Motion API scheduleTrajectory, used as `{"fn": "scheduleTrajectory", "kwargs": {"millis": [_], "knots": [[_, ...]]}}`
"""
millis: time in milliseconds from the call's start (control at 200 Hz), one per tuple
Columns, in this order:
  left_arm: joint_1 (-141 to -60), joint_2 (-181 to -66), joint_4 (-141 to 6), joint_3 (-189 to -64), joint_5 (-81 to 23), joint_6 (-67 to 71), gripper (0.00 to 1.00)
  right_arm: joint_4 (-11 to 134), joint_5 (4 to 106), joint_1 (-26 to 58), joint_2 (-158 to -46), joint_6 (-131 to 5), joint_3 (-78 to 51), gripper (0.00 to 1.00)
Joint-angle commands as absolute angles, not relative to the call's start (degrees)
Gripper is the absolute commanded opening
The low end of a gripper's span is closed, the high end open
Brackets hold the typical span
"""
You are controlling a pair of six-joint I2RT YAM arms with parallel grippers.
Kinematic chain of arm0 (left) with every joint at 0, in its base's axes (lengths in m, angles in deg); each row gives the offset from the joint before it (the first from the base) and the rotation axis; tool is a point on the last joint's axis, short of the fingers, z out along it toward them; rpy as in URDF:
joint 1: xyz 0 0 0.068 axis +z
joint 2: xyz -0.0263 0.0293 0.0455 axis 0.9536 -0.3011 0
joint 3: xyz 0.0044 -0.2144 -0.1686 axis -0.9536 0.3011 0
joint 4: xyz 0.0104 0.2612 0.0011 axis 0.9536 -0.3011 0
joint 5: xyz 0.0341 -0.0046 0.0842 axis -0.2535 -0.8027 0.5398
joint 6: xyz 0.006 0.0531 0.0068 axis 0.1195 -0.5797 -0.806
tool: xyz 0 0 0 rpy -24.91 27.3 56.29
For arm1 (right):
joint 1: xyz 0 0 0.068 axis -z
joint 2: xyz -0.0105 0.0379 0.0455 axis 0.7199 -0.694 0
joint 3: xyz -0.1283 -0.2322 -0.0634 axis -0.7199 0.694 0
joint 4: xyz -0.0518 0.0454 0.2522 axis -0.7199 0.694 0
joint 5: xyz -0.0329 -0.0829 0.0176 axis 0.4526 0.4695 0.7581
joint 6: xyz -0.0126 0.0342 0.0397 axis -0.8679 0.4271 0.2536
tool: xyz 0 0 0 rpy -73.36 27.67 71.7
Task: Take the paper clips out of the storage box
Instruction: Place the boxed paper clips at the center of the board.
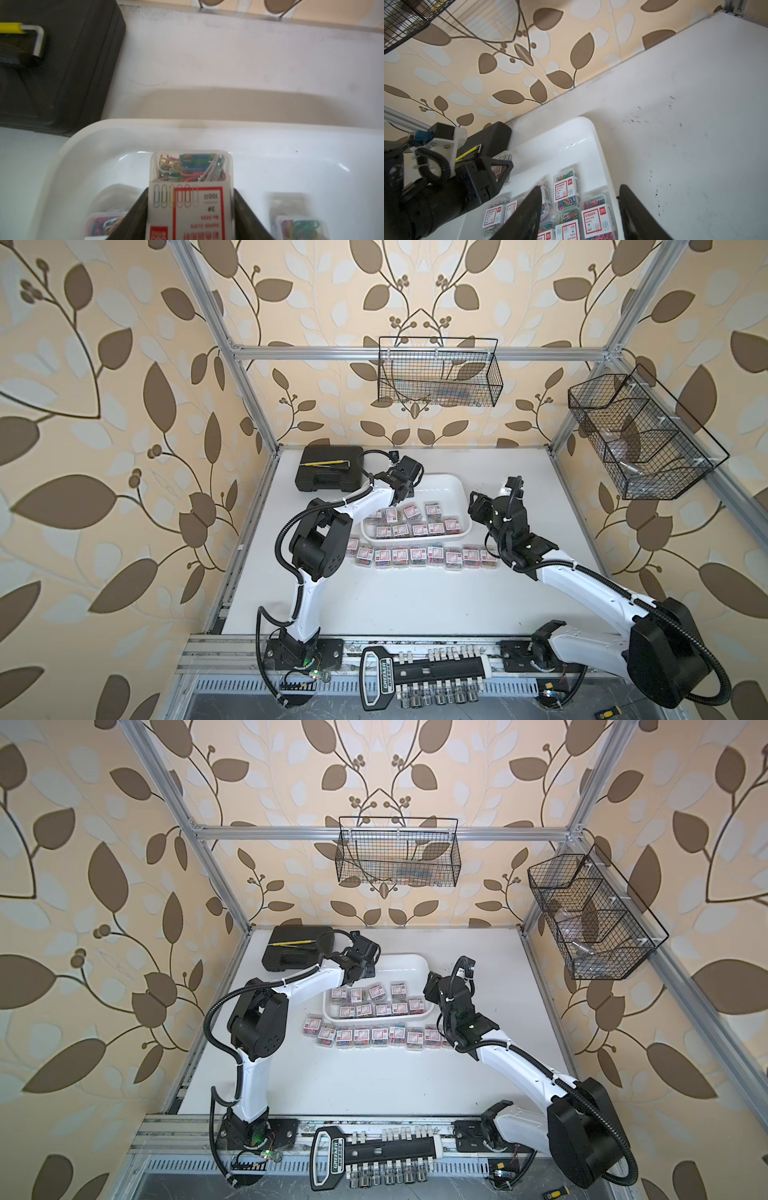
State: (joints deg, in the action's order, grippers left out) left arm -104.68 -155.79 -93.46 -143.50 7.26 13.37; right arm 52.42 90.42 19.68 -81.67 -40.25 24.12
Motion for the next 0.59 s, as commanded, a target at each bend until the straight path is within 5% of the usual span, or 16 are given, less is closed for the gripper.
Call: {"fn": "scheduleTrajectory", "kwargs": {"millis": [0,290,590], "knots": [[-104.6,-145.5,-95.3,-138.3,15.3,10.4,0.43,53.2,91.2,21.1,-78.7,-39.8,26.5,0.60],[-102.1,-128.8,-95.5,-117.8,22.1,12.4,0.41,52.3,92.5,29.6,-71.3,-43.2,33.5,0.60],[-92.2,-120.2,-97.4,-104.7,18.1,20.4,0.37,50.8,92.7,42.1,-69.2,-43.1,40.4,0.60]]}}
